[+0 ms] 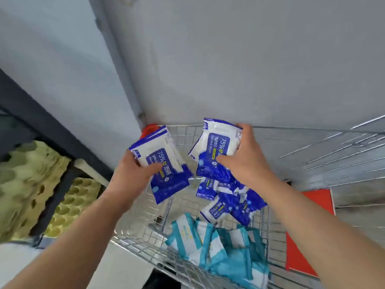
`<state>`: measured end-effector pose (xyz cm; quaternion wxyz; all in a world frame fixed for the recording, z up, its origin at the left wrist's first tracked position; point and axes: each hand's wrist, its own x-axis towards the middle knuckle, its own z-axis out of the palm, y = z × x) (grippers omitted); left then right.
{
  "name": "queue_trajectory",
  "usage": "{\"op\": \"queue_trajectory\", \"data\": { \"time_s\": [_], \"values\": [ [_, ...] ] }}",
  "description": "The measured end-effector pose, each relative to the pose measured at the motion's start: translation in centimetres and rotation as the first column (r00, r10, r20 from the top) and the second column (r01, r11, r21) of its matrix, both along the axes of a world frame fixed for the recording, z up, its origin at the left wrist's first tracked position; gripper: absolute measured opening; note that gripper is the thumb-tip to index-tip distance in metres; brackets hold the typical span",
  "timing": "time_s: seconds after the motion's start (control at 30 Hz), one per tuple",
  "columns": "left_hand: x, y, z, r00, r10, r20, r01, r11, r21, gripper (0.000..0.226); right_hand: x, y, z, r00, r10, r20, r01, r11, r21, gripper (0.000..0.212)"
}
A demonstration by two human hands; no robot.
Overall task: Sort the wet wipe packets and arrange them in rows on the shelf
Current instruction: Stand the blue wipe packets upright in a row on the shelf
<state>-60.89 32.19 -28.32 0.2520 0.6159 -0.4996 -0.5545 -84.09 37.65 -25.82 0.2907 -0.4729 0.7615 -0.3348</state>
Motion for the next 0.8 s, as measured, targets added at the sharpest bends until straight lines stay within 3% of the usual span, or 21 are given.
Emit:
{"op": "queue_trajectory", "data": {
  "time_s": [0.4,0.63,0.8],
  "values": [
    [18.9,7.1,22.6,0.875,0.395,-0.278,-0.446,0.883,-0.148,0.022,20.3,-0.7,24.4,0.907,0.394,-0.150,-0.422,0.853,-0.307,0.081],
    [35.6,7.2,29.5,0.813,0.484,-0.322,-0.572,0.767,-0.292,0.011,37.9,-3.4,32.2,0.828,0.518,-0.214,-0.558,0.722,-0.410,0.085],
    [48.5,5.1,33.0,0.792,0.529,-0.306,-0.611,0.688,-0.392,0.024,50.6,-6.3,34.7,0.825,0.529,-0.198,-0.556,0.697,-0.454,0.085]
  ]
}}
